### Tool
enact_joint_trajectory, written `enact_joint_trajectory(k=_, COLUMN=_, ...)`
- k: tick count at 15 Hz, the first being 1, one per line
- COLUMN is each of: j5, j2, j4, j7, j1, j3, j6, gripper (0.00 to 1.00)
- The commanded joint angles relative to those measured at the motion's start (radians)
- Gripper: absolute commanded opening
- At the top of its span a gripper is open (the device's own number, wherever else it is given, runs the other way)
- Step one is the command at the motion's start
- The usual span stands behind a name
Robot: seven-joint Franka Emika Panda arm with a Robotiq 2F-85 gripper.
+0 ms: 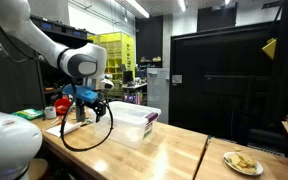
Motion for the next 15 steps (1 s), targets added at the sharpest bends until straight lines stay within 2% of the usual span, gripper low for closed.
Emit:
enact_joint_trajectory(k=1, j5=0.006, j2=0.0, j4=0.002, j7=-0.005, j1=-0.01, j3=0.01, j6=-0.005, gripper=1.0)
enact_joint_trajectory(k=15, j5=0.023, j2=-0.002, j4=0.023, j7=-0.001, j1=-0.001, j3=0.008, j6=-0.015, gripper=1.0)
